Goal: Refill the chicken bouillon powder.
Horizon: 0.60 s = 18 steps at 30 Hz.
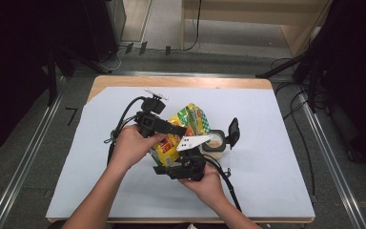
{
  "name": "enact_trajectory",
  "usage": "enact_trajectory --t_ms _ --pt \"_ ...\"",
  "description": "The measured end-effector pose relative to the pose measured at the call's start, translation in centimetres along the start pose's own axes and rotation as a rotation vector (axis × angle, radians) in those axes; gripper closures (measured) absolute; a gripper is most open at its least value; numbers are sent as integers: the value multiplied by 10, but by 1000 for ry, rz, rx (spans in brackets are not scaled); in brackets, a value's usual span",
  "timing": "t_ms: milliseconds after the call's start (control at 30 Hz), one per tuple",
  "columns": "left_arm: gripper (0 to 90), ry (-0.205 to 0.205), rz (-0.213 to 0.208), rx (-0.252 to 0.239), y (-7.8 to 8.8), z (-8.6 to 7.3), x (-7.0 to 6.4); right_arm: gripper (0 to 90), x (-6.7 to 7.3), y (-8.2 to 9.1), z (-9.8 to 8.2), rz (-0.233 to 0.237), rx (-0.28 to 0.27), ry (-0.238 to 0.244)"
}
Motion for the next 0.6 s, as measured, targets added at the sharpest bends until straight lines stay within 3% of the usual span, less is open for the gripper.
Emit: enact_trajectory --t_ms 600 --pt "522 18 -13 47 1 12 -2 592 -1 5 2 12 -39 -22"
Point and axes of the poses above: each handheld gripper's, and its own axes: y roughly backward along the jaws, z roughly out of its top, x roughly to its left, the point moved 3 cm from there along -y, roughly forward along the jaws, and after that the axes turned 11 degrees about x, right-handed, at the moved point
